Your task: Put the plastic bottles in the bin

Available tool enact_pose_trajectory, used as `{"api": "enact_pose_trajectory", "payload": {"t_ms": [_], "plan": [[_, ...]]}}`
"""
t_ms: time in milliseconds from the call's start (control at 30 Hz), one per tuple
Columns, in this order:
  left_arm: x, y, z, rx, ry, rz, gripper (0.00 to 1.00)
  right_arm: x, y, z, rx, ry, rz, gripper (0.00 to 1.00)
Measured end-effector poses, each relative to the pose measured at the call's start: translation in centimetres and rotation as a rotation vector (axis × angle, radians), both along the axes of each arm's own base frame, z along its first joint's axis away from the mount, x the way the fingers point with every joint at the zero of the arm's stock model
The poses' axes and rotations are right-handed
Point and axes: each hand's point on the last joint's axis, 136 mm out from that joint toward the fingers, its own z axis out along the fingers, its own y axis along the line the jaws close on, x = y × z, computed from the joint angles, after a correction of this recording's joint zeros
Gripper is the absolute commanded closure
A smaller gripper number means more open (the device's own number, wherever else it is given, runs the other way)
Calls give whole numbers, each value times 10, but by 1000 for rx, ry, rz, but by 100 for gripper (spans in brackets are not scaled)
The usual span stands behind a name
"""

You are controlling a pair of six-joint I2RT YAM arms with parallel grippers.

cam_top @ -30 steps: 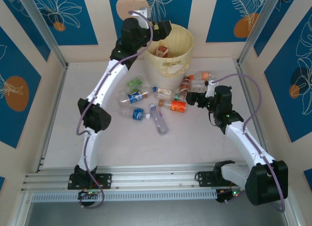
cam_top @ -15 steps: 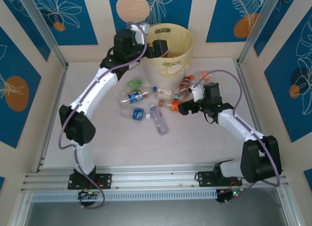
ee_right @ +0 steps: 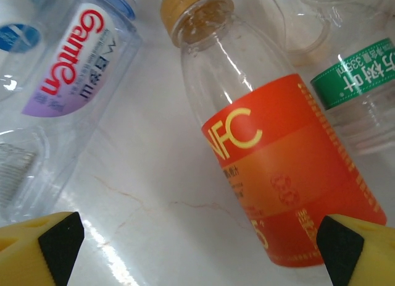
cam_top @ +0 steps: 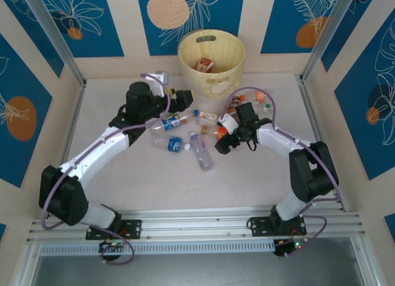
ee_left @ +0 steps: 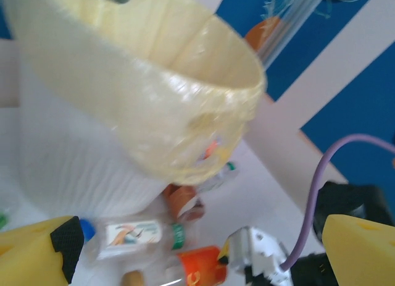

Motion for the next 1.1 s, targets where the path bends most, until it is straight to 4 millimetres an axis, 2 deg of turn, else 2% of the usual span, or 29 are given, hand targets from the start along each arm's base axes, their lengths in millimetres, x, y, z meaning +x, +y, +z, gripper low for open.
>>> {"api": "enact_pose_trajectory", "payload": {"t_ms": [100, 300, 433, 567, 733, 867, 1100], "plan": [[-7, 16, -19, 40, 12, 60, 0, 8, 0, -2, -61, -17, 36, 0], [-13, 49, -31, 72, 7, 179, 0, 23, 5, -3, -139, -48, 128, 5], [-10, 65, -48, 81, 51, 245, 0, 29, 15, -12, -176, -41, 223, 9], [-9, 73, -61, 89, 89, 279, 0, 28, 21, -29, -224, -16, 307, 12], [-11, 81, -73, 98, 121, 314, 0, 20, 20, -50, -286, 40, 354, 18], [-10, 87, -81, 105, 152, 341, 0, 19, 28, -51, -295, 20, 385, 28], [-2, 98, -101, 136, 267, 436, 0, 24, 37, -56, -308, 6, 392, 37]]}}
